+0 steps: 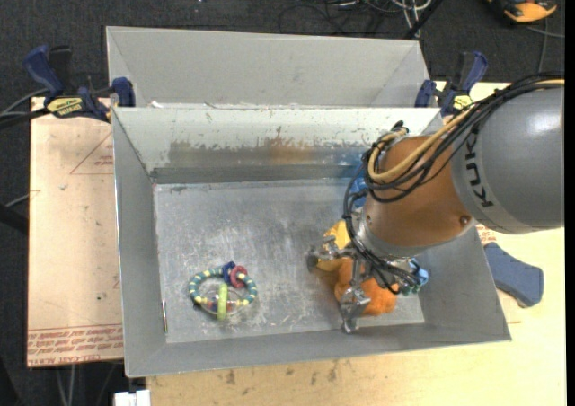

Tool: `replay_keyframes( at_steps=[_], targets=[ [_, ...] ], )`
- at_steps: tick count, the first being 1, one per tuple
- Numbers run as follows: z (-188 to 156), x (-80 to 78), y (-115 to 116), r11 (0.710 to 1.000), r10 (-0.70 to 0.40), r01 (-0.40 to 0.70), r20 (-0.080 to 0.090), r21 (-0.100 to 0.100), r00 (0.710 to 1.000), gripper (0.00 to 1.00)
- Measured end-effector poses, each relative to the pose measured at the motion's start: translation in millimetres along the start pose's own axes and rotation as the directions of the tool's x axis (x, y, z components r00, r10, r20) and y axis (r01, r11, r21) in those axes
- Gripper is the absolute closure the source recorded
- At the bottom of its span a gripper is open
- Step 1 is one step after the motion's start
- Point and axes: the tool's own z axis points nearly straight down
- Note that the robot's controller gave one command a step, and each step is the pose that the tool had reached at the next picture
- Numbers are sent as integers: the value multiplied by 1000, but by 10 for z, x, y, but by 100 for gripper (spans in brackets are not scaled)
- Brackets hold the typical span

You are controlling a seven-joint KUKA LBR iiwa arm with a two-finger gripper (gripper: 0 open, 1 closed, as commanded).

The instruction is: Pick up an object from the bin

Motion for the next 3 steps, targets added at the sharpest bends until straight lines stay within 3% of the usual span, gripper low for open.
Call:
replay_keyframes(
  at_steps=[1,2,3],
  targets=[
    [111,-371,-377,1000,-26,26,3,-1,1000,100],
    [120,-369,-373,1000,-26,26,3,-2,1000,0],
    [121,-367,-373,1000,-26,26,3,-2,1000,0]
  ],
)
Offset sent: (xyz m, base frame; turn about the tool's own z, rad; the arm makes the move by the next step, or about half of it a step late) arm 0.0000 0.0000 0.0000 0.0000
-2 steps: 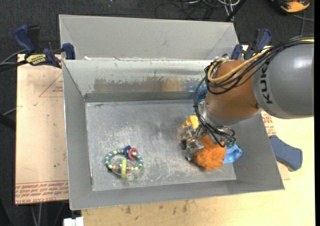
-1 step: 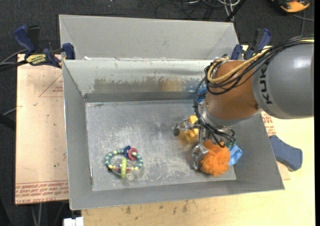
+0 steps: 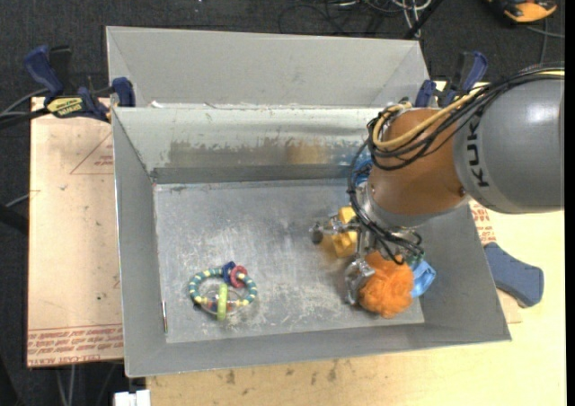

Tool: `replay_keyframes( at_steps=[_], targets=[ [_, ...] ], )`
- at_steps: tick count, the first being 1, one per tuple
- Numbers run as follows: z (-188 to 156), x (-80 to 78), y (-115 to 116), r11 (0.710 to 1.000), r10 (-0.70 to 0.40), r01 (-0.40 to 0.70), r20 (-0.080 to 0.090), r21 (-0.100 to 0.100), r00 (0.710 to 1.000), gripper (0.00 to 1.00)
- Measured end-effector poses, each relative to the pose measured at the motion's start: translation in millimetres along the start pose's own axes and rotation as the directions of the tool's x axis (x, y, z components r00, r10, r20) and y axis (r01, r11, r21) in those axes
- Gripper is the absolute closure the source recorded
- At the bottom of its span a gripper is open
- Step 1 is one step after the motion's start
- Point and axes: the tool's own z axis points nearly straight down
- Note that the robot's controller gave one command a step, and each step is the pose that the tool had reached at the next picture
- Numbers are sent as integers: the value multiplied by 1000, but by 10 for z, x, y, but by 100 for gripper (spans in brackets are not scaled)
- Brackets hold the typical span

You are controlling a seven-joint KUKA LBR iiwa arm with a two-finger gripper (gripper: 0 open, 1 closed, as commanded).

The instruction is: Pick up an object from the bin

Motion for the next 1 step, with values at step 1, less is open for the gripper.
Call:
replay_keyframes(
  at_steps=[1],
  targets=[
    [-32,-282,-486,998,-67,67,1,-3,998,0]
  ],
)
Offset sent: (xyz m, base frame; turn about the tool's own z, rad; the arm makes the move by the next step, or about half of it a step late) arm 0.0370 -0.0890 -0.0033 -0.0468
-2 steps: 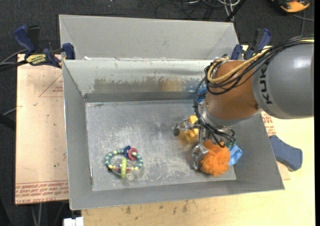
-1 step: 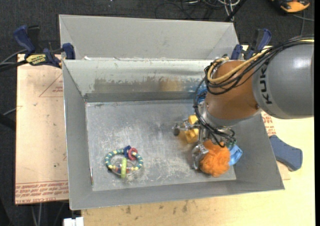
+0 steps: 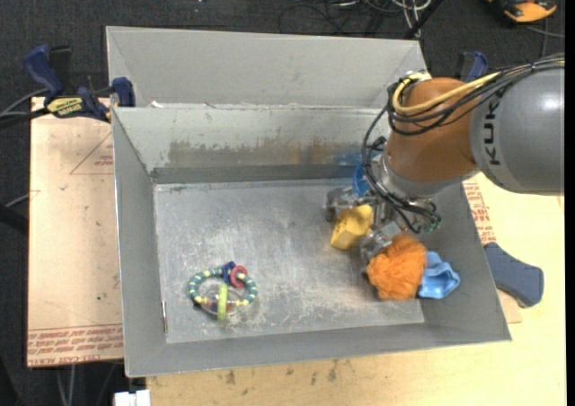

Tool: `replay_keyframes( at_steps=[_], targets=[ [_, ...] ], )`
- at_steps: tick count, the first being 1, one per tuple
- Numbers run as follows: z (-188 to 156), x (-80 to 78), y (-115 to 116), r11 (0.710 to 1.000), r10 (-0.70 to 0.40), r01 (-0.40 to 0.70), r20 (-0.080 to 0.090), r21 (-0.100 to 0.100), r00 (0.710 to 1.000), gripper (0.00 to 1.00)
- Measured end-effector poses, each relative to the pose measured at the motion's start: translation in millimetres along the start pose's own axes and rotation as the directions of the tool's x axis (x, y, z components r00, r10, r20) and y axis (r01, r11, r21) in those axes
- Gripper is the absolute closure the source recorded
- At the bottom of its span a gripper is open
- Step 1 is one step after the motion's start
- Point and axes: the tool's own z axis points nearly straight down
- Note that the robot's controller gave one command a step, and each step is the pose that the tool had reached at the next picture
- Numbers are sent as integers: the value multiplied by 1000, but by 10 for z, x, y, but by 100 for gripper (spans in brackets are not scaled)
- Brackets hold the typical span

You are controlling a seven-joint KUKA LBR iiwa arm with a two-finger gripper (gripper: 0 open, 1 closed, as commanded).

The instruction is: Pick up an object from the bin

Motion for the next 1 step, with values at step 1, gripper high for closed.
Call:
replay_keyframes(
  at_steps=[1],
  targets=[
    [39,277,-469,1000,24,-24,0,7,1000,100]
  ],
)
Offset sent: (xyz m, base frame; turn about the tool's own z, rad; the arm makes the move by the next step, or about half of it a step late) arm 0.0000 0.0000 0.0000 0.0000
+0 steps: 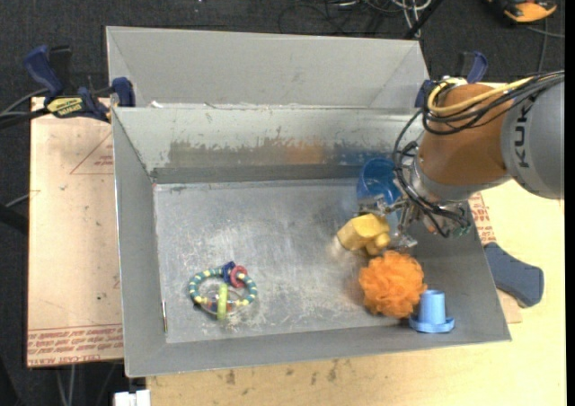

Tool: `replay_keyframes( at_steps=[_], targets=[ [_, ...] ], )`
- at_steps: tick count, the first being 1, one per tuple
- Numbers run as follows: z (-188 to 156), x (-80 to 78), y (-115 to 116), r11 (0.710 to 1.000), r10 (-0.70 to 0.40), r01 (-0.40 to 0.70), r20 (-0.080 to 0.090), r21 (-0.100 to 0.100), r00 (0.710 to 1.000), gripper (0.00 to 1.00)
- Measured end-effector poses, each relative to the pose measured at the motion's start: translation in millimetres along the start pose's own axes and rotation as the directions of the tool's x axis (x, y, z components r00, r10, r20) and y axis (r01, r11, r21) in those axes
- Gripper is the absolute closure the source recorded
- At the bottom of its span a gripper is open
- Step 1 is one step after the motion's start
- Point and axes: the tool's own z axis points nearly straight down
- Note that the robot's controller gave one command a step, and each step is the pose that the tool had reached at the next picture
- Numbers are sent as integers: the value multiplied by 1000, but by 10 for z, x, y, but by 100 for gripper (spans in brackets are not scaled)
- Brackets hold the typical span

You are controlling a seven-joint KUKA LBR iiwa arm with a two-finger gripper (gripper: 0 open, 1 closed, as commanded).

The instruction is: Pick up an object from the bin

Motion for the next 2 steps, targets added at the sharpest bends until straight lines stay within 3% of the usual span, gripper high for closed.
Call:
replay_keyframes(
  at_steps=[1,2],
  targets=[
    [0,0,0,1000,0,0,0,0,1000,100],
    [-1620,-248,667,968,-252,252,0,-2,968,100]
  ],
)
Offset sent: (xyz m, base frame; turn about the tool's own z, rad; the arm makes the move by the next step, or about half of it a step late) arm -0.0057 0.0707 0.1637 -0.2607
